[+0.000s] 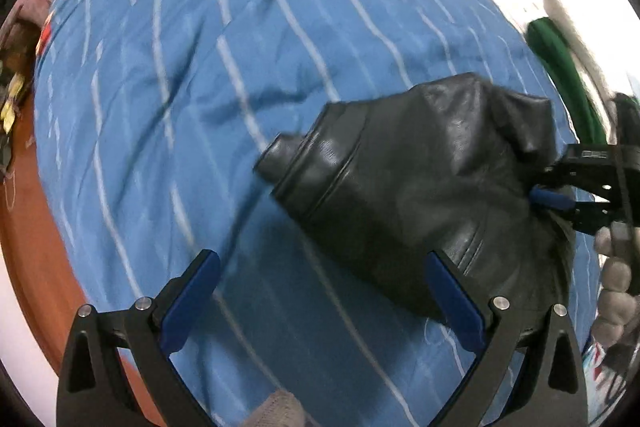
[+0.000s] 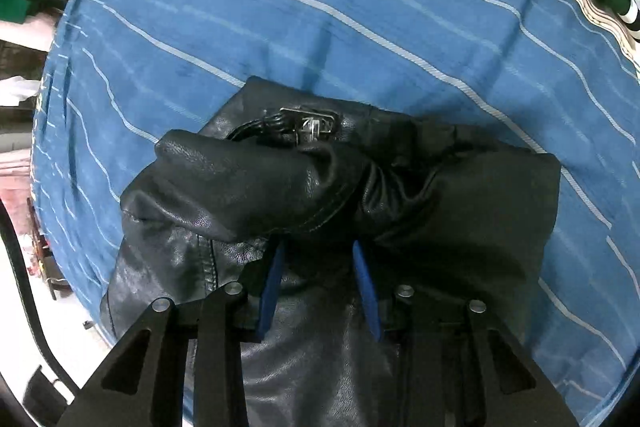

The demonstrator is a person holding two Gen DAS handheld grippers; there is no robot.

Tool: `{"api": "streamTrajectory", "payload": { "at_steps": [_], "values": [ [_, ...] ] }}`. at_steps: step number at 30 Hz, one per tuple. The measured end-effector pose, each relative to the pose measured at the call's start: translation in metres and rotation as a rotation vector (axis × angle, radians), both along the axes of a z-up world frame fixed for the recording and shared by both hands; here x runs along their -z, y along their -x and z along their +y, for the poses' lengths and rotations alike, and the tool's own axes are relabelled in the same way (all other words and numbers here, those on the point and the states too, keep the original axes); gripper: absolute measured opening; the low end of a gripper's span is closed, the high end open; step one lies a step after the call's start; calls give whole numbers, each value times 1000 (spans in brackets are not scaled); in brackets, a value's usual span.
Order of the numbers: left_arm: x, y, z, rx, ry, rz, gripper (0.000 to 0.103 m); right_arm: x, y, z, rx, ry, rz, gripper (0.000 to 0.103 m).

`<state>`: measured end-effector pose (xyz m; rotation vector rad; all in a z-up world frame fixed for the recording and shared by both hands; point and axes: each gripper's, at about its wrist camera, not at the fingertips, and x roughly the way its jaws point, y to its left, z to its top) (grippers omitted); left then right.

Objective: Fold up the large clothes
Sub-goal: 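Grasp the folded jacket bundle with both grippers and lift it off the sheet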

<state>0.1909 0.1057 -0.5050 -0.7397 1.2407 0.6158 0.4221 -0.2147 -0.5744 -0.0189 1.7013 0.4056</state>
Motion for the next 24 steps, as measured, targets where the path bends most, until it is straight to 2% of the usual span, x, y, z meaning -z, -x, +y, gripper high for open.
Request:
{"api": "streamTrajectory", "payload": {
  "at_steps": [2,4,6,9,11,12,13,15,18,21,24],
  "values": [
    [-2,13,1,-37,34,-23,103,-7,-1,-9,24,-59,34,42],
    [2,19,2,-62,104,-79,103,-28,4,-34,66,-201,52,49],
    [14,19,3,-73,208,-139,103,-52,20,-79,131,-353,33,73],
    [40,13,11,-114,307,-215,103,-55,42,-132,197,-383,6,76],
    [50,8,18,-147,318,-257,103,-36,59,-170,255,-391,26,76],
    [53,4,22,-164,300,-278,100,-22,65,-182,285,-397,48,76],
    [54,2,26,-177,287,-293,94,-14,65,-193,305,-413,65,76],
    [53,-1,36,-214,256,-311,57,23,70,-211,376,-562,150,76],
    [52,-5,44,-227,261,-353,35,68,70,-205,416,-713,239,76],
    [45,-7,45,-195,233,-365,29,95,63,-180,387,-805,279,77],
    [53,-11,50,-202,262,-379,29,108,55,-166,365,-858,290,79]
  ]
}}
